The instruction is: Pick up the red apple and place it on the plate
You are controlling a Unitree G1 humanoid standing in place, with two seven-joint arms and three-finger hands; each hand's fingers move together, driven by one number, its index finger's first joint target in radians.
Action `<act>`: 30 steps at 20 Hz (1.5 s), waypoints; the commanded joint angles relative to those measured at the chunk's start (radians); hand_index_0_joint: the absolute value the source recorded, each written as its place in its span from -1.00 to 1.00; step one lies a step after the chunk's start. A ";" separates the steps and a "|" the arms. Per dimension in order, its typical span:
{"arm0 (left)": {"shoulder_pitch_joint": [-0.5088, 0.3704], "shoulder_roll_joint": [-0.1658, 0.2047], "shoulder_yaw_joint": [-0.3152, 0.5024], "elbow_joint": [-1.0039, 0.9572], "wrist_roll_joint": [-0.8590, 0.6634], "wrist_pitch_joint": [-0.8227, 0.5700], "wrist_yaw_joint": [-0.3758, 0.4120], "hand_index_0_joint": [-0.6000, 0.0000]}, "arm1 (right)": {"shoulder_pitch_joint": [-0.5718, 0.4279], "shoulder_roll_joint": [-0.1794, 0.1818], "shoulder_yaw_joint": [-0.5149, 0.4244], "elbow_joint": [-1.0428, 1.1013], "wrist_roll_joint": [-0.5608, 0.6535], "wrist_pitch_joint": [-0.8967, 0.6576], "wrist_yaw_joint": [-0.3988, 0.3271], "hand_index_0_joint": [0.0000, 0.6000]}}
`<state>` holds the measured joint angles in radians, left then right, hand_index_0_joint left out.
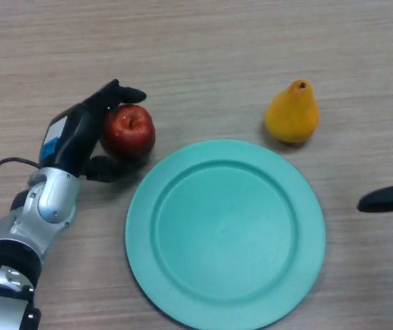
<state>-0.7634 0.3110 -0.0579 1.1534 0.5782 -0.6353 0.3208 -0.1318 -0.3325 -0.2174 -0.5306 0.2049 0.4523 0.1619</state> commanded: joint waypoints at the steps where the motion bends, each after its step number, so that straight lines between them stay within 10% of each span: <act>1: 0.004 0.036 0.107 -0.227 -0.148 -0.034 -0.130 0.83 | -0.064 -0.012 -0.014 -0.076 0.064 -0.071 -0.033 -1.00; 2: 0.108 -0.008 0.152 -0.522 -0.381 0.133 -0.338 1.00 | -0.088 -0.001 -0.003 -0.084 0.092 -0.056 -0.053 -1.00; 3: 0.150 -0.021 0.157 -0.643 -0.452 0.232 -0.387 1.00 | -0.100 0.003 0.000 -0.086 0.105 -0.053 -0.062 -1.00; 4: 0.196 -0.022 0.147 -0.765 -0.494 0.338 -0.404 0.78 | -0.108 0.001 0.006 -0.083 0.112 -0.058 -0.070 -1.00; 6: 0.319 -0.024 0.129 -1.090 -0.596 0.634 -0.434 1.00 | -0.124 -0.006 0.020 -0.088 0.132 -0.064 -0.095 -1.00; 13: 0.444 -0.015 0.135 -1.488 -0.617 0.774 -0.431 1.00 | -0.156 -0.017 0.035 -0.139 0.144 -0.016 -0.113 -1.00; 17: 0.439 0.005 0.186 -1.631 -0.646 0.875 -0.363 -0.67 | -0.171 -0.022 0.044 -0.141 0.138 -0.016 -0.113 -1.00; 19: 0.414 0.018 0.214 -1.794 -0.707 1.055 -0.351 -1.00 | -0.179 -0.021 0.069 -0.141 0.103 -0.009 -0.103 -1.00; 25: 0.455 0.051 0.228 -1.927 -0.775 1.096 -0.390 1.00 | -0.179 0.024 0.144 -0.110 -0.042 -0.002 -0.066 -1.00; 30: 0.468 0.074 0.297 -1.819 -0.896 1.083 -0.441 1.00 | -0.184 0.046 0.125 -0.022 -0.056 0.029 -0.035 -1.00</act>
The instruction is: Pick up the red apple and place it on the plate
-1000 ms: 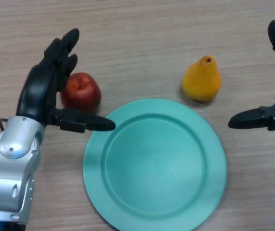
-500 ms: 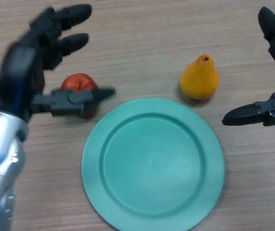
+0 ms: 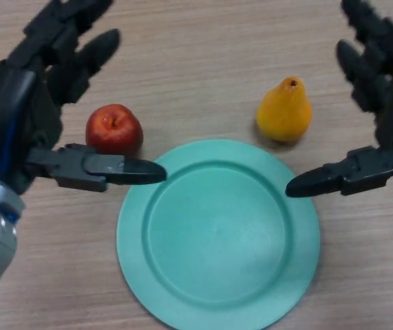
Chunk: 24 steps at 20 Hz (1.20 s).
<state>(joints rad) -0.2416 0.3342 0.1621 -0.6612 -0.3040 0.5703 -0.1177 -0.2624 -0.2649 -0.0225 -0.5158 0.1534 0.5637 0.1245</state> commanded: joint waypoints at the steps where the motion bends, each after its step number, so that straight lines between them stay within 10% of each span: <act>1: -0.066 0.058 0.069 0.019 -0.013 -0.134 -0.004 1.00 | -0.058 -0.022 -0.082 -0.026 0.008 -0.086 0.004 -1.00; 4: -0.046 0.021 -0.001 0.178 0.185 -0.430 -0.004 1.00 | -0.020 -0.054 -0.103 0.163 0.004 -0.373 0.109 -1.00; 10: -0.056 -0.024 -0.056 0.332 0.322 -0.555 0.074 1.00 | -0.051 -0.069 -0.116 0.401 0.033 -0.653 0.162 -1.00; 18: -0.016 -0.136 -0.187 0.420 0.409 -0.662 0.189 1.00 | 0.035 -0.089 -0.169 0.447 0.137 -0.747 0.230 -1.00; 24: 0.022 -0.144 -0.286 0.350 0.434 -0.656 0.268 1.00 | 0.118 -0.100 -0.221 0.382 0.169 -0.753 0.249 -1.00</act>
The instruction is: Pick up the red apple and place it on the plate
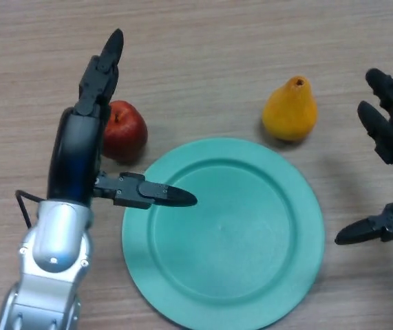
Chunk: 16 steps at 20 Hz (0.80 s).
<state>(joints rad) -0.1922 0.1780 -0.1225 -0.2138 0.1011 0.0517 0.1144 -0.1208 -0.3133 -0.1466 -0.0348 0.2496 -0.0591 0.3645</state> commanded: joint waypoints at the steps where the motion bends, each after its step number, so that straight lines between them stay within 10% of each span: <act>1: -0.022 0.012 -0.011 -0.118 0.037 -0.126 0.034 1.00 | -0.017 -0.053 -0.104 -0.118 0.078 -0.119 0.010 -1.00; 9: 0.061 0.012 -0.074 -0.261 0.093 -0.036 -0.006 1.00 | 0.078 -0.021 -0.150 -0.342 0.063 0.009 -0.057 -1.00; 16: 0.062 0.013 0.054 -0.414 0.030 0.147 -0.174 1.00 | 0.043 -0.002 -0.096 -0.467 0.030 0.161 -0.175 -1.00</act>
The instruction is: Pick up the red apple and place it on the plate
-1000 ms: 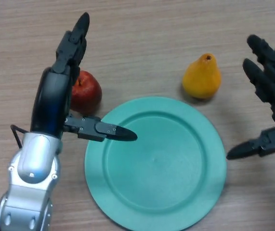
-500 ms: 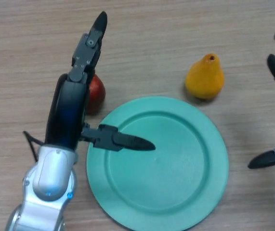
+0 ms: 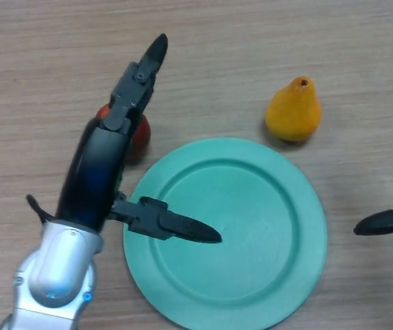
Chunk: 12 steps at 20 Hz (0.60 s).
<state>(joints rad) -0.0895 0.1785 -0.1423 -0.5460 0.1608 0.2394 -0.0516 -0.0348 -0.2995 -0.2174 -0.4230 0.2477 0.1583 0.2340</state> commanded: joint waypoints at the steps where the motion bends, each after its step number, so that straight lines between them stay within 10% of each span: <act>1: -0.050 0.014 0.091 -0.098 -0.042 -0.015 -0.019 1.00 | -0.057 -0.017 -0.016 -0.089 0.031 -0.034 -0.060 -1.00; 7: -0.038 0.056 0.133 -0.077 -0.004 -0.053 -0.138 1.00 | -0.097 0.001 0.059 -0.062 -0.073 -0.025 -0.053 -1.00; 12: -0.030 0.049 0.139 0.038 -0.055 -0.202 -0.052 1.00 | -0.135 0.024 0.124 -0.072 -0.130 -0.019 -0.101 -1.00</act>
<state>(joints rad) -0.1035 0.2132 -0.0341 -0.4618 0.0989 0.1735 -0.1290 -0.1353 -0.2643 -0.0690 -0.4431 0.1196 0.2313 0.1461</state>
